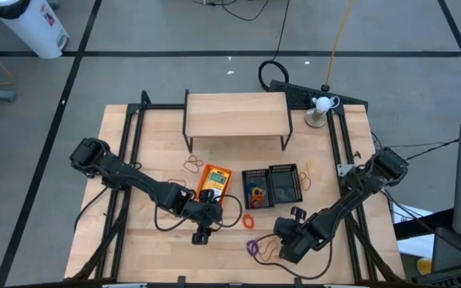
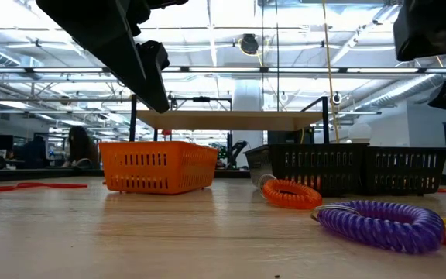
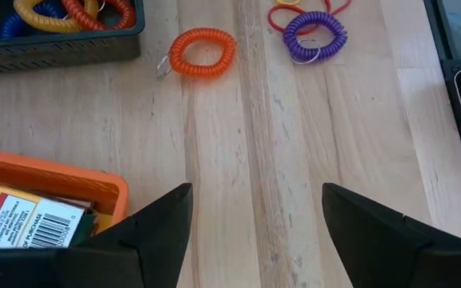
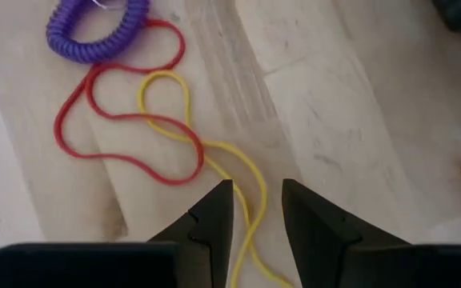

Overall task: Pick & Place Office Desk Supplies
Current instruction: Adjust the black bins on the table

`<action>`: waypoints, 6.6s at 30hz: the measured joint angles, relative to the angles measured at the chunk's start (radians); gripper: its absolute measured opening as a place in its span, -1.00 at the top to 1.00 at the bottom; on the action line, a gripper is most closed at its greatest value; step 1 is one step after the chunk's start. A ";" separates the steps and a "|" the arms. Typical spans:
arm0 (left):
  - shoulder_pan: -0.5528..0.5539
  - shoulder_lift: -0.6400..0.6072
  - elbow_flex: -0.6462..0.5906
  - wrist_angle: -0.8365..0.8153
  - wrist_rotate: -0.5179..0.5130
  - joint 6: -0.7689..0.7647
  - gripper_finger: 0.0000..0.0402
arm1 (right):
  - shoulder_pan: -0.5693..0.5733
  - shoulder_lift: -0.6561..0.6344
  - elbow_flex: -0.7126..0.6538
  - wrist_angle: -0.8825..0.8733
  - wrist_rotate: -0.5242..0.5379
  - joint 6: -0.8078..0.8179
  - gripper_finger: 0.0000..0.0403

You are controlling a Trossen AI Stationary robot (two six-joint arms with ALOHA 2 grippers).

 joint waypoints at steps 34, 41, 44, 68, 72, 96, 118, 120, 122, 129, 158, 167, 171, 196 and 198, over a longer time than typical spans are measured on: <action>-0.001 0.068 0.000 0.105 -0.007 0.078 -0.38 | -0.226 0.123 0.000 0.353 0.105 -0.214 0.49; -0.001 0.068 0.000 0.076 0.001 0.090 -0.38 | -0.250 0.181 0.001 0.486 0.084 -0.145 0.49; -0.001 0.068 0.000 0.069 0.001 0.098 -0.38 | -0.256 0.182 0.001 0.495 0.083 -0.115 0.49; 0.033 0.068 0.000 0.124 0.001 0.155 -0.38 | -0.124 -0.150 0.000 0.356 0.434 -0.376 0.49; 0.049 0.068 0.000 0.177 0.002 0.160 -0.38 | 0.008 -0.184 0.000 0.197 0.582 -0.198 0.49; 0.284 0.068 0.000 0.595 0.105 0.420 -0.38 | 0.066 -0.188 0.000 -0.550 0.547 0.474 0.62; 0.416 0.068 0.000 0.685 -0.045 0.614 -0.38 | 0.098 -0.188 0.000 -0.269 0.042 0.556 0.62; 0.422 0.068 0.000 0.696 -0.045 0.614 -0.38 | 0.097 -0.188 0.000 -0.254 0.020 0.551 0.62; 0.428 0.068 0.003 0.700 -0.047 0.614 -0.38 | 0.098 -0.188 0.000 -0.258 -0.012 0.560 0.62; 0.432 0.067 0.019 0.700 -0.056 0.573 -0.38 | 0.098 -0.188 0.000 -0.269 -0.068 0.616 0.62; 0.401 0.034 0.019 0.471 -0.131 0.577 -0.38 | 0.062 -0.187 -0.224 -0.112 -0.236 0.741 0.62; 0.399 0.034 0.019 0.470 -0.132 0.578 -0.38 | 0.054 -0.187 -0.235 -0.121 -0.231 0.786 0.62; 0.400 0.034 0.019 0.470 -0.132 0.578 -0.38 | 0.032 -0.187 -0.235 -0.199 -0.229 0.789 0.62; 0.400 0.035 0.019 0.470 -0.131 0.578 -0.38 | -0.210 -0.188 -0.236 -0.325 0.193 0.543 0.62; 0.400 0.035 0.019 0.470 -0.131 0.578 -0.38 | -0.230 -0.188 -0.236 -0.326 0.224 0.525 0.64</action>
